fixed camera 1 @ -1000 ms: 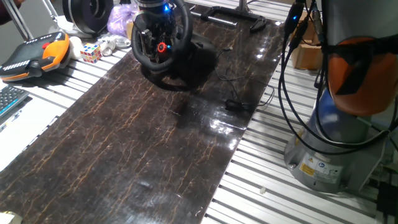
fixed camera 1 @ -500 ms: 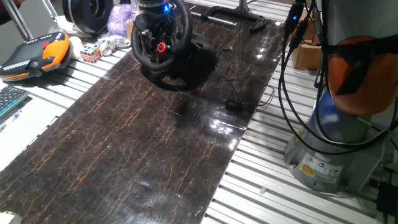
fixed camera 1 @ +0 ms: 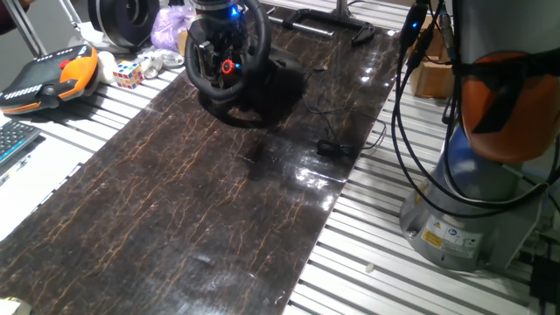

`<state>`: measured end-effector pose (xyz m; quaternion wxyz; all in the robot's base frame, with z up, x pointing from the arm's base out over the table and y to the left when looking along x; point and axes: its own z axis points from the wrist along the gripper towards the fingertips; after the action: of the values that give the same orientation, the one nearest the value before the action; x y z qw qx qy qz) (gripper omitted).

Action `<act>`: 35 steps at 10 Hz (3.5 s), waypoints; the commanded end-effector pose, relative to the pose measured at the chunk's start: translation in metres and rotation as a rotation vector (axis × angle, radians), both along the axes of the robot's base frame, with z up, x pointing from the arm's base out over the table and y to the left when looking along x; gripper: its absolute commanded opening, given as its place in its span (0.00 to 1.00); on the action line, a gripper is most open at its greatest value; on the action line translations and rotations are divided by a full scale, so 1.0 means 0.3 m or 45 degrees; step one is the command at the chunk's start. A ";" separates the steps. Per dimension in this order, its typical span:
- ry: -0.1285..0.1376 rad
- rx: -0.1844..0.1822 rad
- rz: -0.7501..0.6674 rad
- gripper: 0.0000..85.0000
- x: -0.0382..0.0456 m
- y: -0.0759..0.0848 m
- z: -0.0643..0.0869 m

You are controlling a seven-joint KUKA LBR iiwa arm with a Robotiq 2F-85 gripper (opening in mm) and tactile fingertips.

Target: Rotate the steering wheel 90 degrees clockwise

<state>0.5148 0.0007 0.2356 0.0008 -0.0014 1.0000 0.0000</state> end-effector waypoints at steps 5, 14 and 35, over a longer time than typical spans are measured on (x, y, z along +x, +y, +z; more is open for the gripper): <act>0.104 -0.017 -0.235 0.01 -0.002 0.007 0.013; 0.049 -0.075 -0.315 0.01 0.003 0.006 0.009; -0.210 -0.464 -1.901 0.01 -0.013 -0.153 0.008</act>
<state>0.5111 -0.0456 0.2377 0.1186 0.4629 0.8671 -0.1408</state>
